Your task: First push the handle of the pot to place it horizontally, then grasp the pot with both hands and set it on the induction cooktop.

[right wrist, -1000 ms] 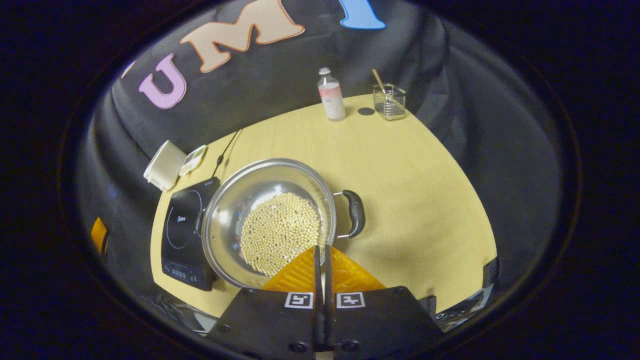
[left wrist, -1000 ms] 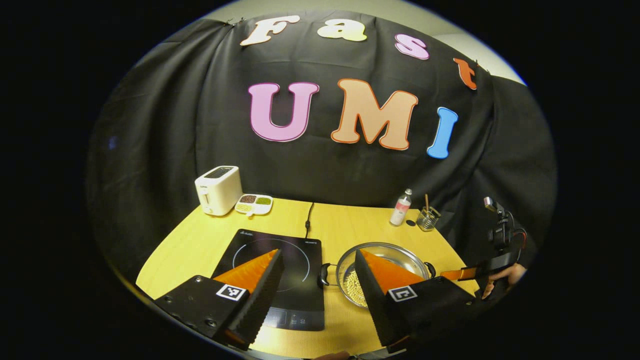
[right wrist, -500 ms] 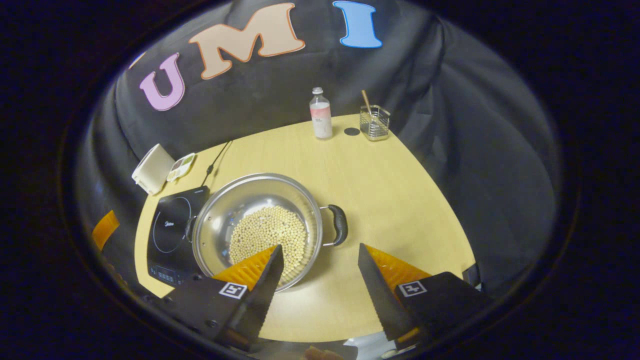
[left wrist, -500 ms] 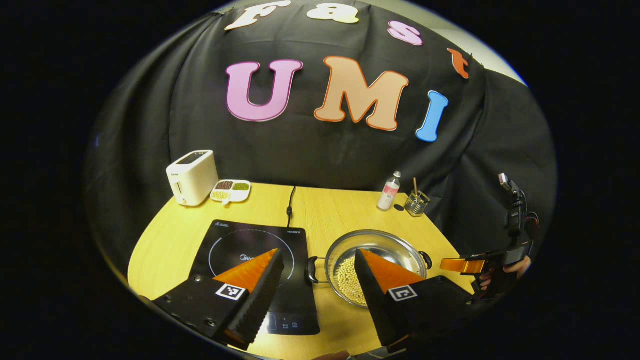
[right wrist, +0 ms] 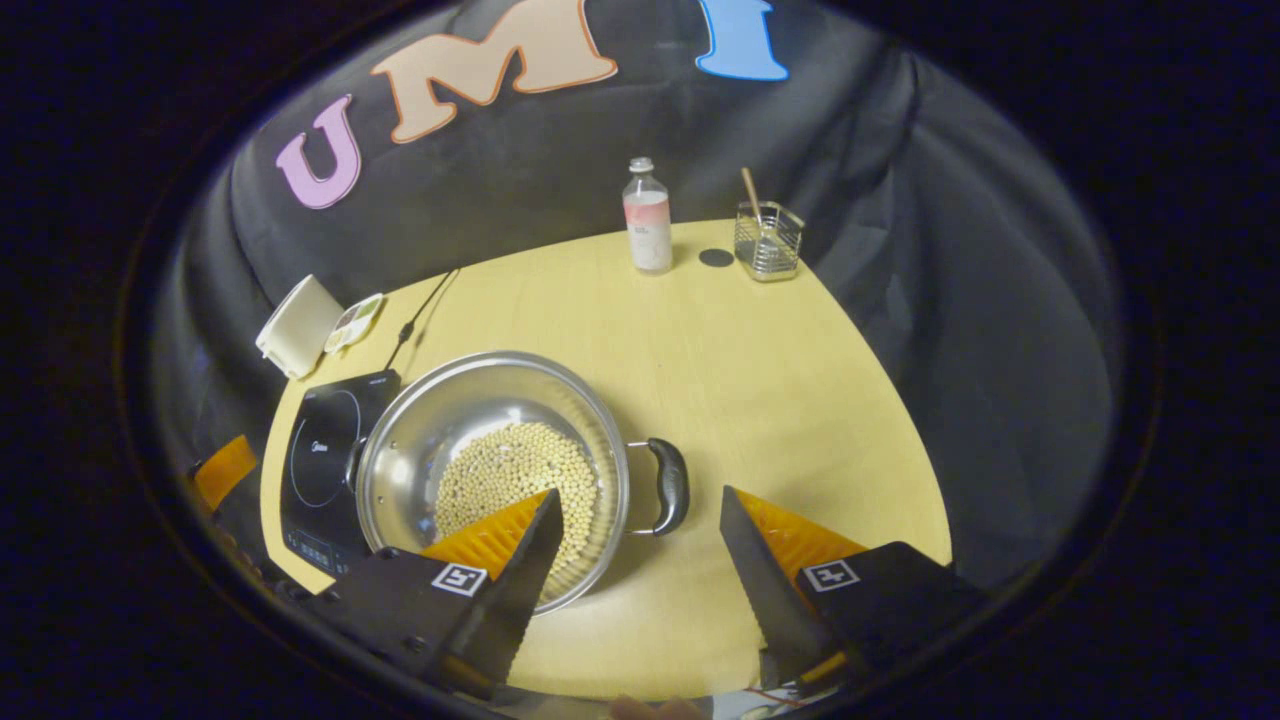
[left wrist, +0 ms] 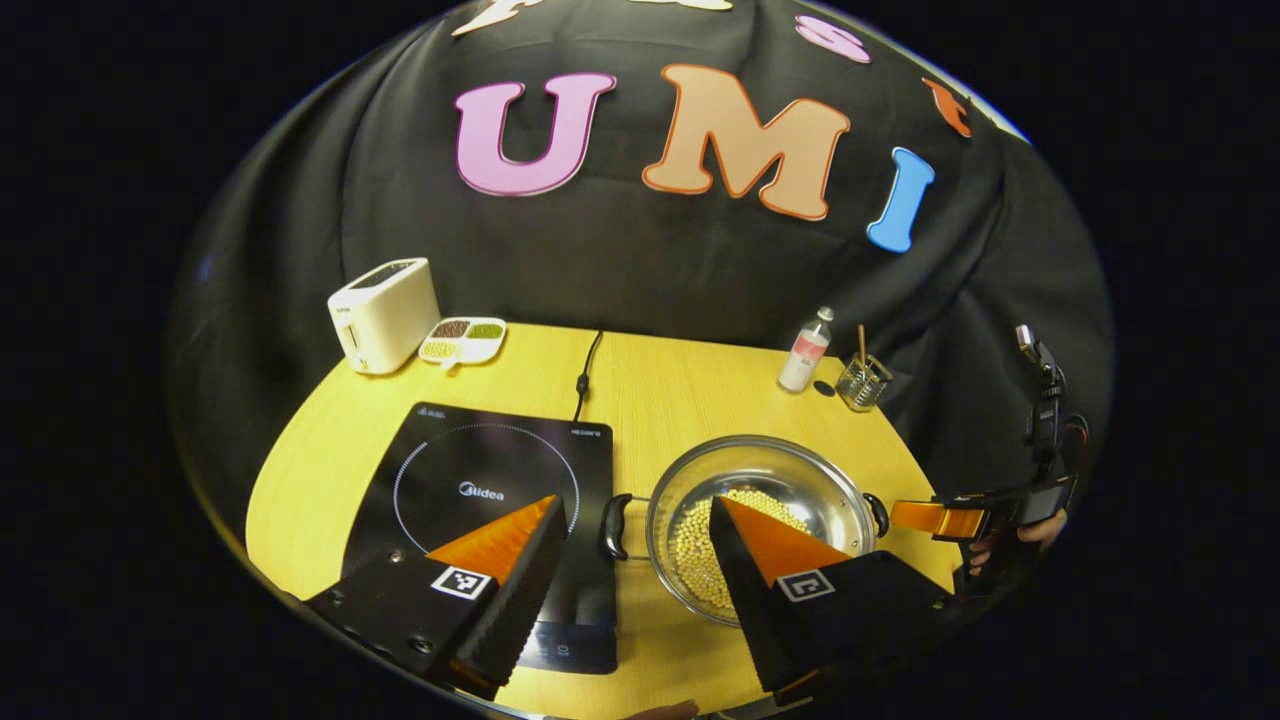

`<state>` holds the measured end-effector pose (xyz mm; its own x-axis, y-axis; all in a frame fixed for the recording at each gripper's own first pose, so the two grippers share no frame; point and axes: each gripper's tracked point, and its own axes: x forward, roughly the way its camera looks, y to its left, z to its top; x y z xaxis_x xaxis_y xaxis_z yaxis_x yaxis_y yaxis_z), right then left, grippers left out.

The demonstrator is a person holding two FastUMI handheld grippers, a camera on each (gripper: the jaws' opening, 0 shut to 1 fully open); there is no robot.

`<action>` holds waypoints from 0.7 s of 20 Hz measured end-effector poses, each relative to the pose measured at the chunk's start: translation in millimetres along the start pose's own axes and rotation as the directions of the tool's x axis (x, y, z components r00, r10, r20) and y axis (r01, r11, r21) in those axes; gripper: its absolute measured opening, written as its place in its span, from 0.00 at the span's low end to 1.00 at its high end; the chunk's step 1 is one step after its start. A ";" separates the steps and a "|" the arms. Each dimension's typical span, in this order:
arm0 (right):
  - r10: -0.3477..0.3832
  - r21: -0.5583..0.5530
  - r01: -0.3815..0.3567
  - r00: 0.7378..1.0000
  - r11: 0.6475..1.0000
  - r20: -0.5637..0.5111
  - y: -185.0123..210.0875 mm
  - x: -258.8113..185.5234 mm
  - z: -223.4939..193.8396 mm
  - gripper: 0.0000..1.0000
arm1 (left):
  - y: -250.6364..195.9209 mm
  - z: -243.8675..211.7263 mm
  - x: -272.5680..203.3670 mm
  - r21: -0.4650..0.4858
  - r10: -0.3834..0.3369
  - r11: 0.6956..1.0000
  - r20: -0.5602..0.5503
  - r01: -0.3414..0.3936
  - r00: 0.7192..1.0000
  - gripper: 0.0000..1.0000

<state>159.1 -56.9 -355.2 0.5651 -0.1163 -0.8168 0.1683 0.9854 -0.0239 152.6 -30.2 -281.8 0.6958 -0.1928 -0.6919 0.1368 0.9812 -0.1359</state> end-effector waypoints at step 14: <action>0.034 -0.022 -0.036 0.995 0.999 -0.092 -5.1 49.6 0.8 0.87 | 5.6 -33.5 70.2 0.028 0.051 0.999 -0.176 -0.046 0.983 0.89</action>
<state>186.9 -67.8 -395.1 0.4934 -0.0708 -0.8669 0.1296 0.9915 -0.0072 178.5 -38.2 -354.9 0.5671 -0.1400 -0.8117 0.1244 0.9887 -0.0836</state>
